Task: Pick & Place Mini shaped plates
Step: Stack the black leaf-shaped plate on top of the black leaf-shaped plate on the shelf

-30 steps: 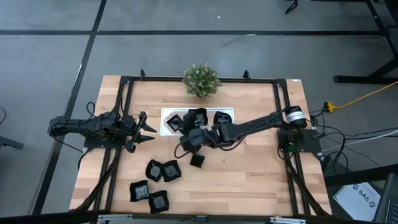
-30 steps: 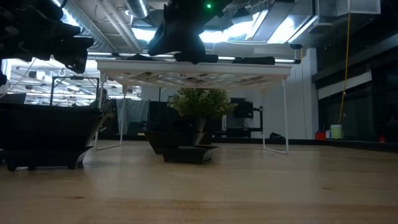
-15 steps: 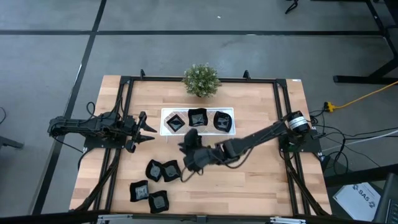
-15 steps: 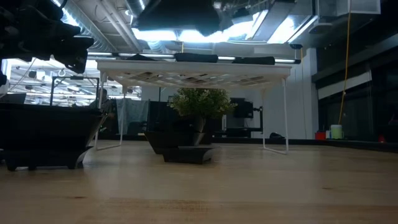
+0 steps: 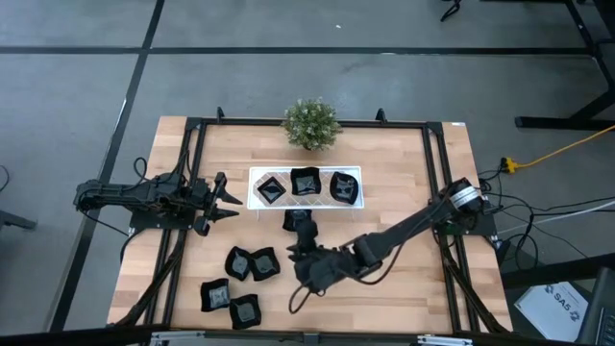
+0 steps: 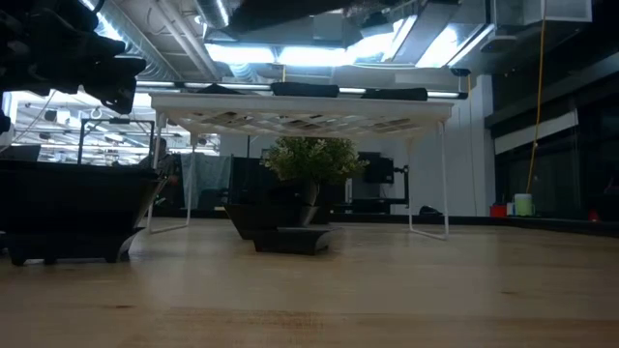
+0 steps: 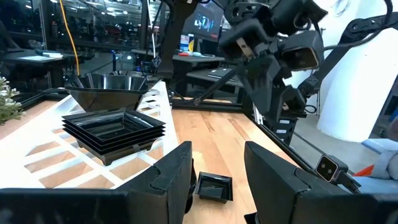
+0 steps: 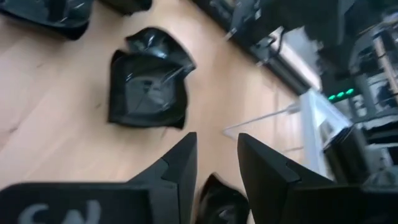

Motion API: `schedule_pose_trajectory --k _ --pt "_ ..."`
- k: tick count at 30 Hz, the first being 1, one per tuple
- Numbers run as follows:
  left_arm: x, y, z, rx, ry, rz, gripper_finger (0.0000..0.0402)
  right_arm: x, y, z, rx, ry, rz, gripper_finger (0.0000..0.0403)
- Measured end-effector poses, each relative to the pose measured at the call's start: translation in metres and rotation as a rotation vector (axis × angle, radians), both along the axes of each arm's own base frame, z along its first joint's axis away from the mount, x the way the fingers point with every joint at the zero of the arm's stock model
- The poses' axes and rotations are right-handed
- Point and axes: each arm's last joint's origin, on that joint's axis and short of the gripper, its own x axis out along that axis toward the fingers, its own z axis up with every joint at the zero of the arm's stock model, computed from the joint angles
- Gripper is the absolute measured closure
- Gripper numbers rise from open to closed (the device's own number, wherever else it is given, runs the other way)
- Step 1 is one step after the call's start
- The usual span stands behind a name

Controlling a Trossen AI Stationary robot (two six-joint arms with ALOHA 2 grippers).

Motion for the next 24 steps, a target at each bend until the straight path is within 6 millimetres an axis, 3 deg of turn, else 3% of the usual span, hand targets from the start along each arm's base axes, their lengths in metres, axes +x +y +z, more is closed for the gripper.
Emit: schedule_pose_trajectory --k 11,24 --pt "0.000 0.000 0.000 0.000 0.000 0.000 0.0258 -0.014 0.000 -0.020 0.127 0.089 -0.125 0.0287" --pt "0.000 0.000 0.000 0.000 -0.001 0.000 0.0258 -0.025 -0.015 -0.069 0.114 0.146 -0.161 0.0287"
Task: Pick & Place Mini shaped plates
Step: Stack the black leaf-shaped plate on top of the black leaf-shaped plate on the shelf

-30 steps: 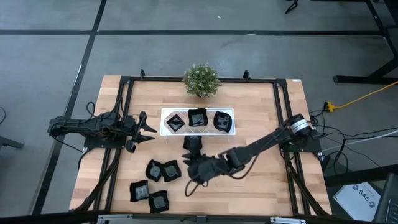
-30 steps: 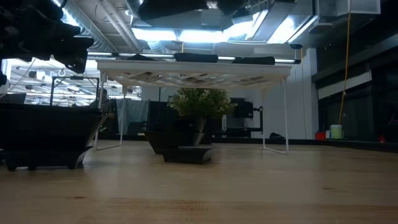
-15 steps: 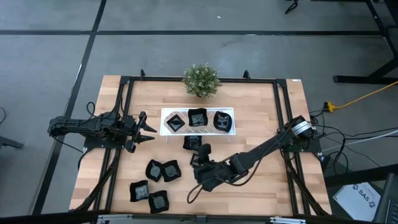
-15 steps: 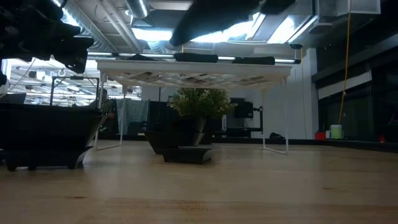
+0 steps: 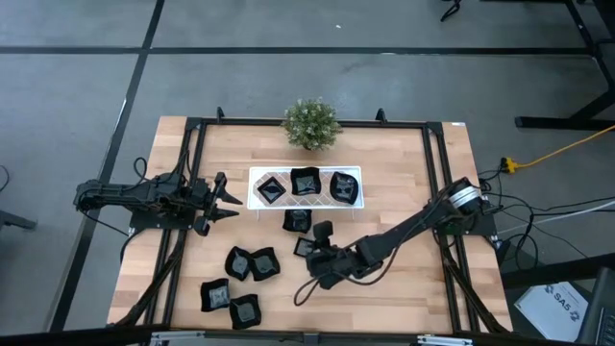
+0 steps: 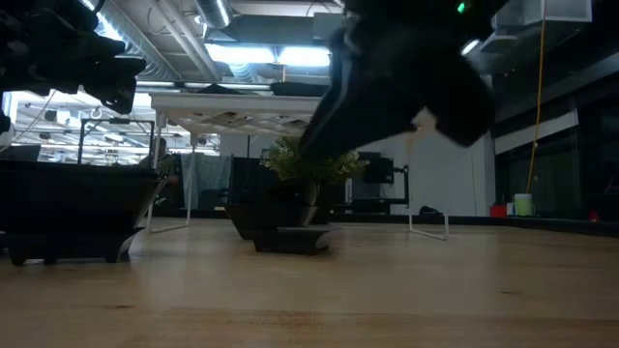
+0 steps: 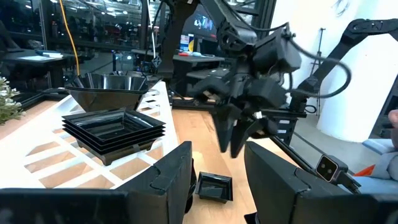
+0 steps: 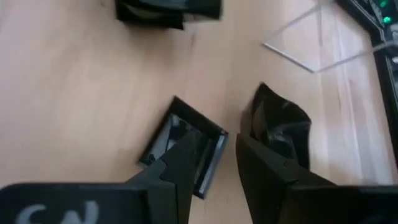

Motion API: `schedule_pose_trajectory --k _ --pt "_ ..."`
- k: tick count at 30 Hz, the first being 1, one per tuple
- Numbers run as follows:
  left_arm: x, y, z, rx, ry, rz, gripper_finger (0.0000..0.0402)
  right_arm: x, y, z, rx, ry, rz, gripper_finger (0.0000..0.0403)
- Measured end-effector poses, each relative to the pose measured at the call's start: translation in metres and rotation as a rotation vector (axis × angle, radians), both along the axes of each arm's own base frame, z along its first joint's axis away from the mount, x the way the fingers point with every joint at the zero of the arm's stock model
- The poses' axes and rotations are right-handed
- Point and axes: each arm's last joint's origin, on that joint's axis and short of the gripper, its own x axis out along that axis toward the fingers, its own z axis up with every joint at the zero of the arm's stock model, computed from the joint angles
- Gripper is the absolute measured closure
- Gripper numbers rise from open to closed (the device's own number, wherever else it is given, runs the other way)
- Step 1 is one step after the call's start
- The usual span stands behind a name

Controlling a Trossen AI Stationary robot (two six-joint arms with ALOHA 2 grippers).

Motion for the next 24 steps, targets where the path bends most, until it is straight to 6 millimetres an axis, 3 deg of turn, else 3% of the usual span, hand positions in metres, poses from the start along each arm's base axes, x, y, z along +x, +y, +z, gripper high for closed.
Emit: schedule_pose_trajectory --k 8,18,24 --pt "0.000 0.000 0.000 0.000 0.000 0.000 0.0258 0.001 -0.019 -0.010 -0.045 -0.004 -0.086 0.0287" --pt "0.000 0.000 0.000 0.000 0.000 0.000 0.0258 0.009 -0.022 -0.030 -0.136 -0.010 -0.126 0.0287" --pt "0.000 0.000 0.000 0.000 0.000 0.000 0.0258 0.011 -0.022 -0.029 -0.139 -0.024 -0.118 0.0287"
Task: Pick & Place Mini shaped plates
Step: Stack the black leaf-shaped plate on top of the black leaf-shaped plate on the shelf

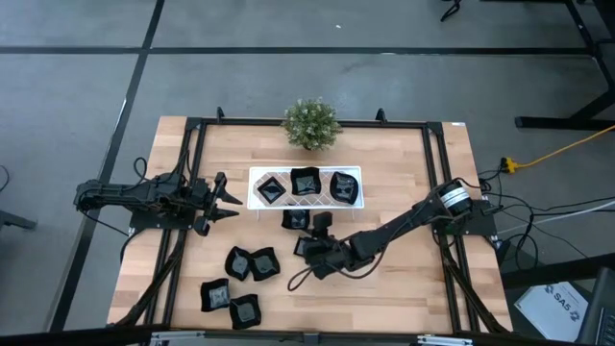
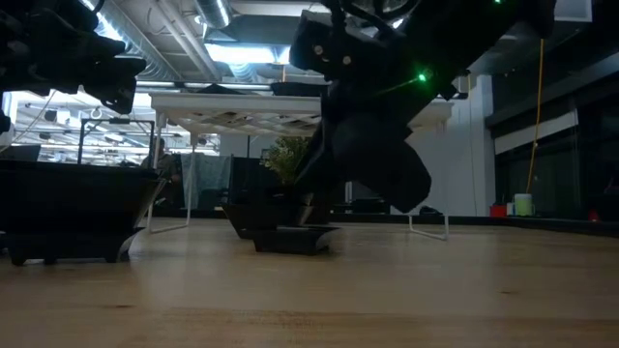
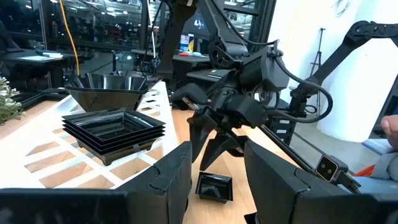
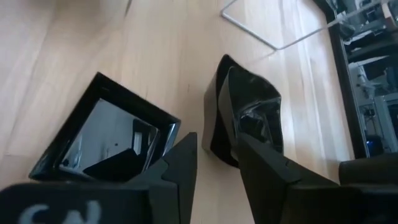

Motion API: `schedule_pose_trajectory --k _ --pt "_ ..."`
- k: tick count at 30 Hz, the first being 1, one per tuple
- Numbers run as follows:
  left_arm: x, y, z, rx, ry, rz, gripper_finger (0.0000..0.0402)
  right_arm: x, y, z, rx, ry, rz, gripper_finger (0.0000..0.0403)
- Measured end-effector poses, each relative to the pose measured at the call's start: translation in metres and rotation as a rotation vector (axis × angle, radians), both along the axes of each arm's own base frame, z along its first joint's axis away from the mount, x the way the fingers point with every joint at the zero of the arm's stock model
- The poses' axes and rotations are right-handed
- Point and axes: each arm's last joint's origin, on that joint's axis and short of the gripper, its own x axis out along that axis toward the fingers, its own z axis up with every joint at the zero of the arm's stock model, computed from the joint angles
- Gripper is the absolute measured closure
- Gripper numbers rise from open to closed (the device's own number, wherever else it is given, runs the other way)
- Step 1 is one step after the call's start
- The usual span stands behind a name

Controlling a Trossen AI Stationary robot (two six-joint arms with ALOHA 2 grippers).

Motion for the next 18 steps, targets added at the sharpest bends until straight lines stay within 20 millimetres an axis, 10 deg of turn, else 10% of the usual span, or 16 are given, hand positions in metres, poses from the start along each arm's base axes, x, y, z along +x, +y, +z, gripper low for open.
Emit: schedule_pose_trajectory --k 18 --pt "0.000 0.000 0.000 0.000 0.000 -0.001 0.0258 0.002 -0.011 -0.001 -0.056 0.038 -0.005 0.0287"
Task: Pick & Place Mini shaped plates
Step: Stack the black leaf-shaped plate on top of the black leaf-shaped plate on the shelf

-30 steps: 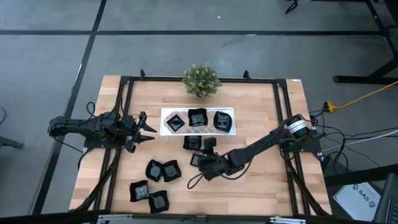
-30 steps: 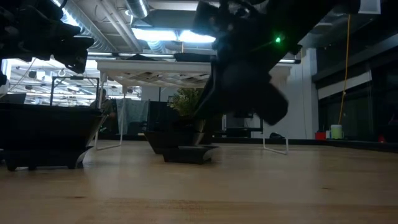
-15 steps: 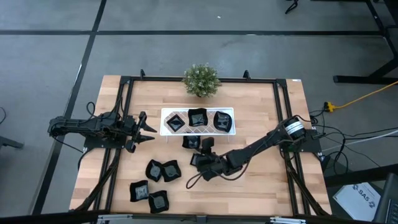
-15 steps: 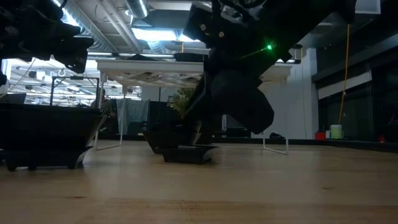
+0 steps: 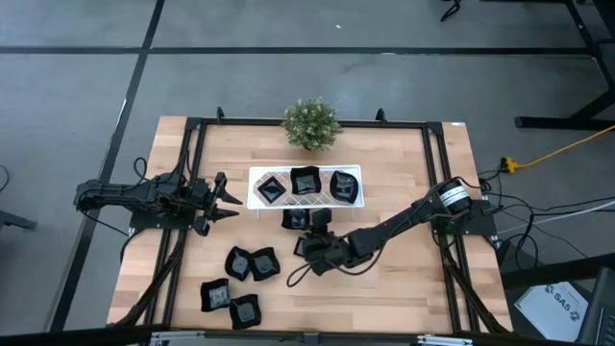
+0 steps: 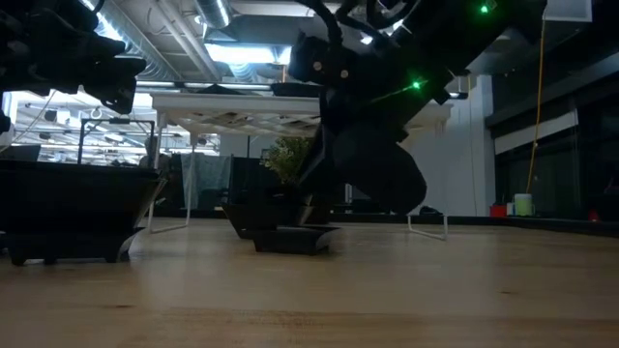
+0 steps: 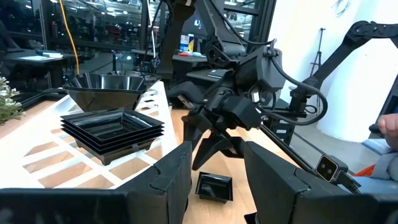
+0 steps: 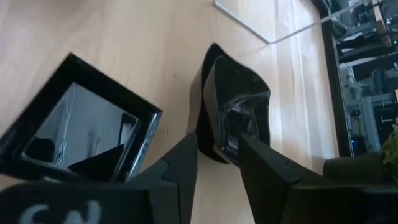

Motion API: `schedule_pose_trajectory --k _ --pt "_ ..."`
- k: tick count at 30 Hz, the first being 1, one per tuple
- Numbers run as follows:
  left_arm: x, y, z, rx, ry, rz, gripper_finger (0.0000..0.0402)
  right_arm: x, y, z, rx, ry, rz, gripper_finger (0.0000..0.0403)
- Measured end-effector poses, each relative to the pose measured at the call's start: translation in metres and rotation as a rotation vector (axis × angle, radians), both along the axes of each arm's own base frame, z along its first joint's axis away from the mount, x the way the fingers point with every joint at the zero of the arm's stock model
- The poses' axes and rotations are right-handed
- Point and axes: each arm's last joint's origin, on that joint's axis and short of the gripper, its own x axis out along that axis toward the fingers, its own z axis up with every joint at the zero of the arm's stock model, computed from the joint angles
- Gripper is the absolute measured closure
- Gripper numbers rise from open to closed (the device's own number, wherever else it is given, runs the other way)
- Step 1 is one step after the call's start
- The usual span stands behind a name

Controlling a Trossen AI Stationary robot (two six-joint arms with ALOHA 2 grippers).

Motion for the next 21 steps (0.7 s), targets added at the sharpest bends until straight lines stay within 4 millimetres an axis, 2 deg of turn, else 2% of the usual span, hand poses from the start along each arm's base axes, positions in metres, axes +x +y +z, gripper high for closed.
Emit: schedule_pose_trajectory --k 7,21 --pt "0.000 0.000 0.000 0.000 0.000 0.001 0.0258 -0.001 -0.001 -0.001 0.001 0.010 -0.008 0.0294" --pt "0.000 0.000 0.000 0.000 -0.001 0.000 0.0258 0.005 0.001 -0.011 -0.015 0.002 0.017 0.0384"
